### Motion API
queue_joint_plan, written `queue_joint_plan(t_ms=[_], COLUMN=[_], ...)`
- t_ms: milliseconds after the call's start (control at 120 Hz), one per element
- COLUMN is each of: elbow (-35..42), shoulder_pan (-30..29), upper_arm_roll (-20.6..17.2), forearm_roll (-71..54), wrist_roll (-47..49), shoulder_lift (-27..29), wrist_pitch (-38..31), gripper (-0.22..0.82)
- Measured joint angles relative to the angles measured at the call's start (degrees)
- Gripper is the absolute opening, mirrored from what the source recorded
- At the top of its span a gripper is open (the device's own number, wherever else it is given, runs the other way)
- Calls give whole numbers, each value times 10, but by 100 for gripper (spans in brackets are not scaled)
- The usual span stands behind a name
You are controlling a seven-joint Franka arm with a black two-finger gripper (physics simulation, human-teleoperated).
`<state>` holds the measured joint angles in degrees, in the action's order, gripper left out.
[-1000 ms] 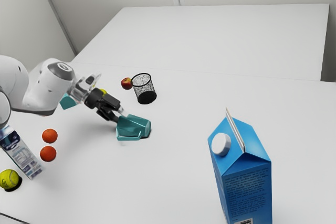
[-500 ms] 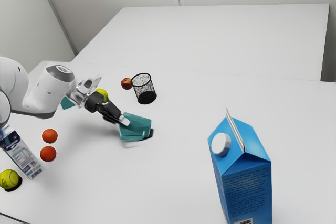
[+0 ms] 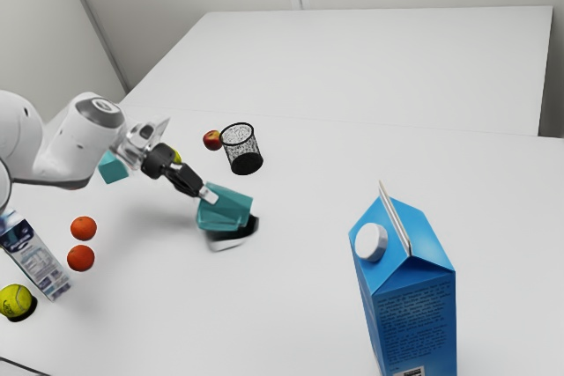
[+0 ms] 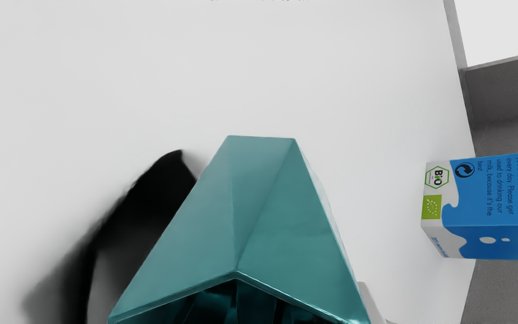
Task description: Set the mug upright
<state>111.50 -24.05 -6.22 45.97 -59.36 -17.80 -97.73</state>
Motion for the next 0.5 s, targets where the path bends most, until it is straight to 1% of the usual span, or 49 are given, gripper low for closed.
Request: queue_joint_plan(t_ms=[158,267,400,500], elbow=[10,33,72,95], shoulder_pan=[21,49,60,63], upper_arm_roll=[-12,-18,-63,-99], forearm_roll=[-47,-102,-209,-290], wrist_roll=[2,15,51,95], shoulder_lift=[54,96,140,171], wrist_pitch=[-28,-72,-145,-183], gripper=[-17,-18,-18,-18])
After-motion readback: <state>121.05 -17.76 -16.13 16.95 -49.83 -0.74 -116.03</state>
